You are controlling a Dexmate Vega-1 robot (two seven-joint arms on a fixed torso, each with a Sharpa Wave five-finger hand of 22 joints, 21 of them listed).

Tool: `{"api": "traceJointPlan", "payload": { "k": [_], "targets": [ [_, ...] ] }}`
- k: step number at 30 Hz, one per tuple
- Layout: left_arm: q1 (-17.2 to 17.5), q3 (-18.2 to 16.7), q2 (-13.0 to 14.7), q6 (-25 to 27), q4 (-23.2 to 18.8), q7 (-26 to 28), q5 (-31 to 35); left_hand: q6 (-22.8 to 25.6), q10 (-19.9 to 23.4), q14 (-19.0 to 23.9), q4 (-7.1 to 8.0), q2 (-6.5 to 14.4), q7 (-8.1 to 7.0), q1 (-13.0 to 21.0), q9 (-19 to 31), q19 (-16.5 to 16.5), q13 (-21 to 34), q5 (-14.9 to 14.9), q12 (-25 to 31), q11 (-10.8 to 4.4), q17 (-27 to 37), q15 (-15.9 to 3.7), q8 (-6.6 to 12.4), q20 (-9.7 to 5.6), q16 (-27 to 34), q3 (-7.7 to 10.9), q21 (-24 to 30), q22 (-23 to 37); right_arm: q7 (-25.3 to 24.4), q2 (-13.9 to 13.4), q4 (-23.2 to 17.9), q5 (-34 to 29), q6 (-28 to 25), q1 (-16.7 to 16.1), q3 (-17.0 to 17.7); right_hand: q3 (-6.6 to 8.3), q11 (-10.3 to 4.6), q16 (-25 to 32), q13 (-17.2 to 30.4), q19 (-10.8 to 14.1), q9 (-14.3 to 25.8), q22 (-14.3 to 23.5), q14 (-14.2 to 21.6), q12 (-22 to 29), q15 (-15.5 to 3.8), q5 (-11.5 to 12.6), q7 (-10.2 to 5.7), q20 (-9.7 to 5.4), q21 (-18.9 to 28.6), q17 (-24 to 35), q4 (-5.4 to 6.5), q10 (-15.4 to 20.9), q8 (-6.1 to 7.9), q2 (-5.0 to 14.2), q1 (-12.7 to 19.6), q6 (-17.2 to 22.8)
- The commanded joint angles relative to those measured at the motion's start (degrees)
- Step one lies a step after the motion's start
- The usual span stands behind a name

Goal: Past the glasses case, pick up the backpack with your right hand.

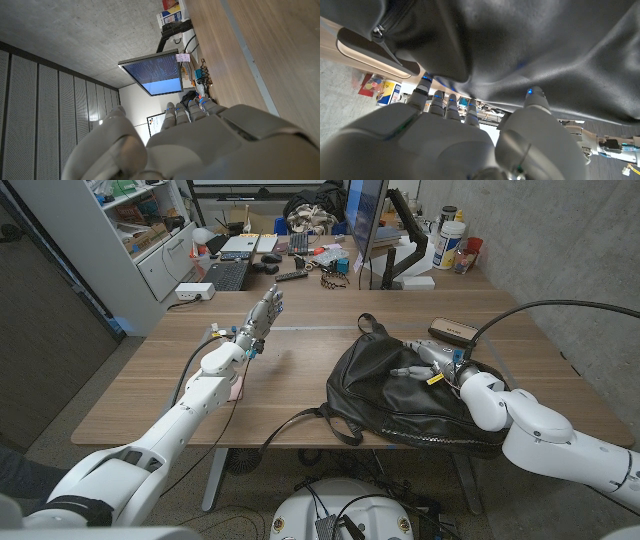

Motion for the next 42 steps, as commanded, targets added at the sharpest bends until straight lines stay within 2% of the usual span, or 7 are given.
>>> {"api": "traceJointPlan", "payload": {
  "k": [1,24,27,31,38,40,42],
  "targets": [
    [-0.40,-0.03,-0.48,-0.24,1.41,-0.36,0.04,0.62,0.05,-0.45,-0.15,0.34,-0.08,0.43,0.20,-0.87,0.17,-0.22,0.37,-0.15,0.19,-0.05,0.28,0.02,-0.02,-0.15,0.02,0.14,5.43,-0.76,-0.65,-1.49,-4.12,3.23,-4.08,0.24,0.12,0.24,0.14,-0.25,0.08,0.31,0.20,0.45,0.06,0.55,-0.07,-0.03,-0.21,0.20,-0.17,0.30,0.41,0.34,0.82,0.00],
    [0.16,-0.38,0.20,0.65,-0.13,0.36,0.17,1.09,0.22,-0.59,-0.18,0.48,-0.12,0.52,0.21,-1.40,0.18,-0.35,0.44,-0.33,0.22,-0.16,0.39,0.40,0.03,-0.34,0.02,0.16,14.85,2.18,2.42,-6.84,-8.34,9.85,-12.35,2.41,0.25,0.59,0.17,1.47,0.11,0.52,1.14,0.55,-0.04,0.98,0.62,-0.14,-0.65,0.19,-1.77,-0.72,0.41,2.38,6.42,-2.64],
    [0.41,-0.46,0.41,0.94,-0.58,0.62,0.13,1.11,0.21,-0.57,-0.18,0.50,-0.07,0.53,0.21,-1.44,0.18,-0.36,0.44,-0.42,0.22,-0.17,0.38,0.48,0.05,-0.37,0.03,0.16,15.47,2.48,2.88,-6.36,-8.40,10.23,-12.43,3.07,0.17,0.73,0.26,10.52,0.16,0.88,3.55,0.93,-0.13,0.53,0.63,-0.16,1.76,0.13,-2.00,-0.71,0.86,1.98,10.52,-3.07],
    [0.71,-0.59,0.61,1.13,-1.03,0.90,0.03,1.21,0.31,-0.56,-0.18,0.53,-0.14,0.53,0.22,-1.52,0.18,-0.39,0.48,-0.43,0.23,-0.19,0.41,0.76,0.07,-0.41,0.04,0.17,17.41,2.95,3.37,-6.88,-9.33,11.51,-13.48,3.35,-0.22,1.04,0.47,20.30,0.29,0.86,7.08,1.37,-0.38,-0.02,0.09,-0.26,4.22,0.13,-1.86,-0.01,0.96,1.56,13.63,-3.22],
    [1.12,-0.75,0.73,1.27,-1.69,1.54,-0.04,1.35,0.38,-0.53,-0.17,0.56,-0.13,0.53,0.22,-1.52,0.19,-0.41,0.50,-0.43,0.23,-0.19,0.44,0.93,0.10,-0.45,0.07,0.17,19.03,3.54,4.07,-9.03,-10.18,13.16,-15.32,5.25,-1.20,1.67,1.05,32.78,0.75,0.40,12.53,2.15,-2.41,-0.40,-1.33,-0.63,6.80,0.43,-2.50,1.10,1.51,2.45,21.63,-2.23],
    [1.22,-0.80,0.70,1.25,-1.81,1.65,-0.13,1.43,0.44,-0.55,-0.17,0.57,-0.19,0.52,0.23,-1.56,0.19,-0.43,0.52,-0.47,0.24,-0.20,0.47,1.01,0.10,-0.47,0.07,0.17,18.81,3.68,4.25,-9.51,-9.97,13.29,-15.53,6.24,-1.98,2.39,1.40,36.05,1.08,0.29,15.49,2.83,-4.03,-0.55,-1.89,-2.31,7.25,0.74,-2.63,2.26,2.00,3.19,25.08,-1.08],
    [1.44,-0.87,0.77,1.29,-2.17,1.87,-0.18,1.45,0.47,-0.51,-0.16,0.58,-0.17,0.52,0.23,-1.58,0.19,-0.44,0.53,-0.45,0.24,-0.11,0.47,1.06,0.12,-0.49,0.08,0.18,18.10,3.92,4.50,-9.83,-9.71,13.16,-15.50,7.12,-3.08,2.84,1.77,38.02,1.57,0.30,17.40,3.67,-5.23,-0.83,-3.75,-4.31,7.41,1.07,-2.58,3.79,2.83,4.22,28.16,0.84]
  ]
}}
